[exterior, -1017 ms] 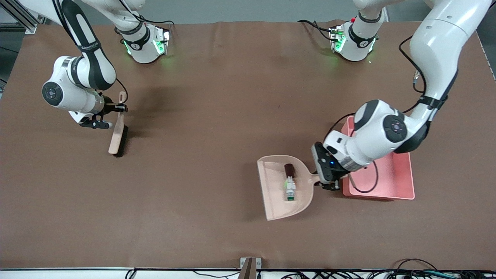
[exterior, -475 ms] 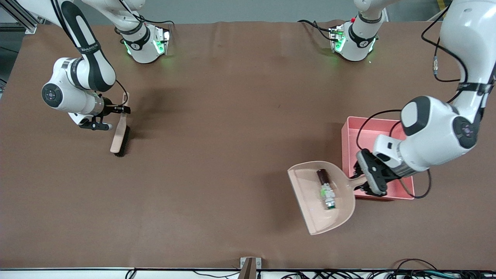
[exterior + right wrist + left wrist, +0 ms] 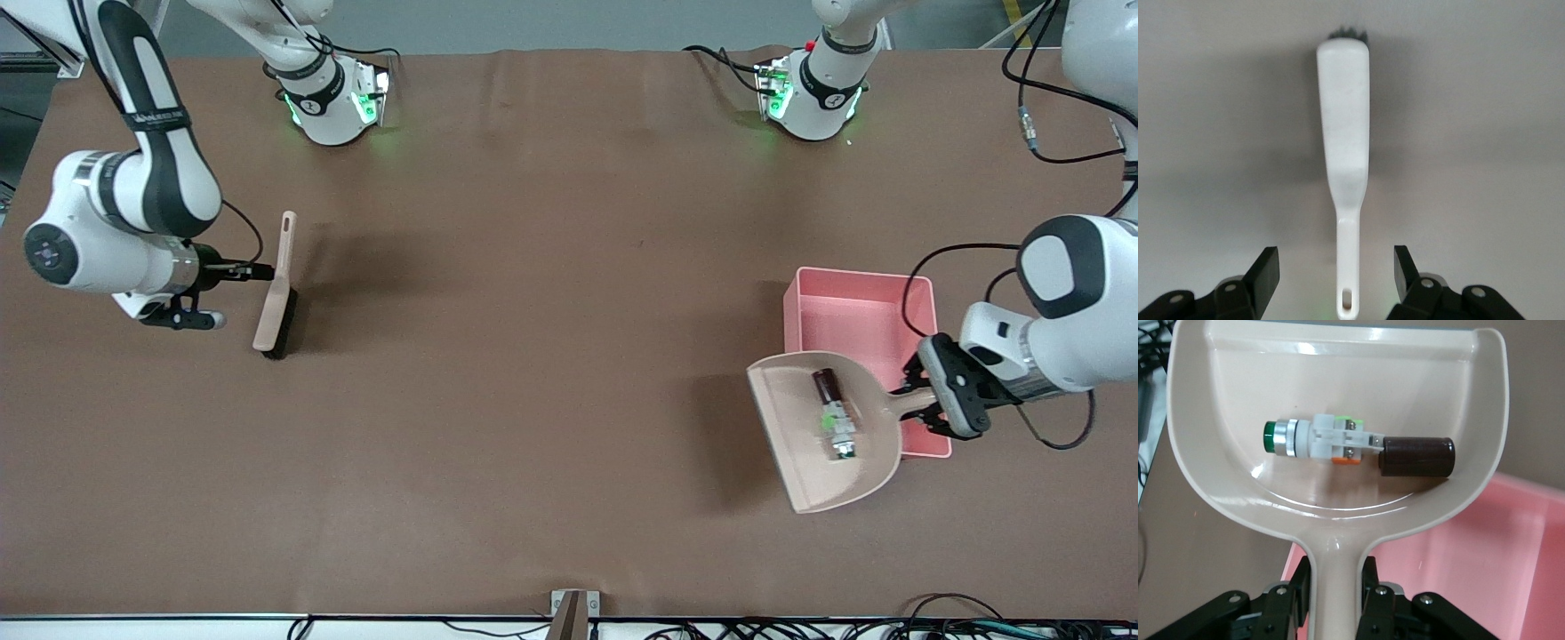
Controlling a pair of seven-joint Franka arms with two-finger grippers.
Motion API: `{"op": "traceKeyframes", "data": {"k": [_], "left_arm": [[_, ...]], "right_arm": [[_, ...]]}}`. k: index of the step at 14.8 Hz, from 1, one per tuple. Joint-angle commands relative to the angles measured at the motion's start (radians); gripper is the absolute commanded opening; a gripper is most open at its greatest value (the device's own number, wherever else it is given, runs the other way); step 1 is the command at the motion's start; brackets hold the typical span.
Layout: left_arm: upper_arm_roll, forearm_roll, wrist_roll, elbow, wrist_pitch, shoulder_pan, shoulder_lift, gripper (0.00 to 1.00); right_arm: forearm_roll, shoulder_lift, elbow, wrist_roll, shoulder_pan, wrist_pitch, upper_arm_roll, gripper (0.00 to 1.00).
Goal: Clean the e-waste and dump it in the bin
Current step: 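Carry the dustpan over the pink bin and tip it with the left gripper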
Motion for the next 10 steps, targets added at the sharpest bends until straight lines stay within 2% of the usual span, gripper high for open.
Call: {"op": "traceKeyframes", "data": {"k": [1, 2, 4, 7, 10], "left_arm": [[0.067, -0.020, 0.108, -0.015, -0.086, -0.017, -0.052, 0.00], [0.091, -0.015, 0.148, -0.015, -0.115, -0.018, -0.058, 0.00], [0.136, 0.073, 0.220, -0.018, -0.119, -0.035, -0.082, 0.00], [0.145, 0.210, 0.227, -0.036, -0.122, -0.043, -0.136, 0.00], [0.147, 0.322, 0.202, -0.044, -0.123, -0.062, -0.145, 0.00]], "right_arm": [[-0.012, 0.012, 0.126, -0.005, -0.005, -0.133, 0.001, 0.80], [-0.015, -0.002, 0.143, -0.008, -0.005, -0.149, 0.001, 0.81], [-0.015, -0.047, 0.186, -0.009, -0.001, -0.190, 0.001, 1.00], [-0.014, -0.062, 0.287, 0.001, 0.004, -0.308, 0.008, 1.00], [-0.011, -0.070, 0.428, 0.001, 0.018, -0.408, 0.009, 1.00]]}}
